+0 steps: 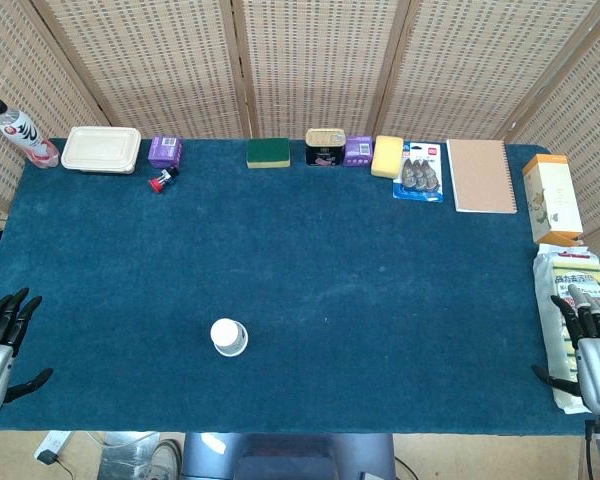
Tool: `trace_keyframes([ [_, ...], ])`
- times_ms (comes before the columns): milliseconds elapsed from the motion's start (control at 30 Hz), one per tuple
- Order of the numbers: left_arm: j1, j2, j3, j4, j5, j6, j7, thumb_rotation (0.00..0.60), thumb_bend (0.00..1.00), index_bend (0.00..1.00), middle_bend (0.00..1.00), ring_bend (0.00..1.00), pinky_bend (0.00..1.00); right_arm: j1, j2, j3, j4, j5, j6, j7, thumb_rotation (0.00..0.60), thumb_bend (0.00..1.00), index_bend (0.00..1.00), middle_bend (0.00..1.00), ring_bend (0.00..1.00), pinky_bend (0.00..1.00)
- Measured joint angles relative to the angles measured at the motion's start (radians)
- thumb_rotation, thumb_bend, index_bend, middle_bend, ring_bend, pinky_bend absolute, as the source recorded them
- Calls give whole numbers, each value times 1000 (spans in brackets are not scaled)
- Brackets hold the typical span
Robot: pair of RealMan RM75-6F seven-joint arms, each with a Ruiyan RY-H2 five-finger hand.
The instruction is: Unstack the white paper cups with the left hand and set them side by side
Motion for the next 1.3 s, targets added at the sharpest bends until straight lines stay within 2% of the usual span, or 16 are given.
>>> trace_keyframes([
  [233, -3, 1, -1, -4, 6, -4, -1, 600, 127, 0, 0, 0, 100, -2, 6, 3, -4, 0, 6, 12, 600, 77, 105, 0, 0, 0],
  [433, -48, 8, -17, -55, 19, -53, 23, 600, 127, 0, 0, 0, 100, -1, 11, 6, -5, 3, 3, 22, 600, 78, 107, 0, 0, 0],
  [533, -86, 21, -28, -112, 24, -105, 67, 600, 128, 0, 0, 0, 100, -2, 13, 5, -4, 2, 3, 32, 600, 77, 107, 0, 0, 0],
  [733, -198, 39, -56, -247, 10, -283, 175, 600, 128, 0, 0, 0, 101, -6, 20, 3, -1, -6, 9, 53, 600, 77, 108, 0, 0, 0],
  [833, -260, 31, -77, -293, -27, -381, 247, 600, 127, 0, 0, 0, 100, -7, 24, 2, 0, -7, 8, 66, 600, 77, 108, 0, 0, 0],
  [967, -337, -11, -109, -338, -128, -474, 386, 600, 127, 19, 0, 0, 100, -8, 30, 2, 2, -9, 10, 85, 600, 77, 109, 0, 0, 0],
  [1067, -383, -55, -129, -359, -212, -510, 494, 600, 128, 81, 0, 0, 100, -9, 33, 2, 3, -10, 11, 96, 600, 77, 110, 0, 0, 0],
  [1300, -479, -169, -153, -381, -419, -543, 704, 600, 128, 141, 0, 0, 101, -11, 40, 3, 7, -11, 14, 118, 600, 77, 111, 0, 0, 0],
])
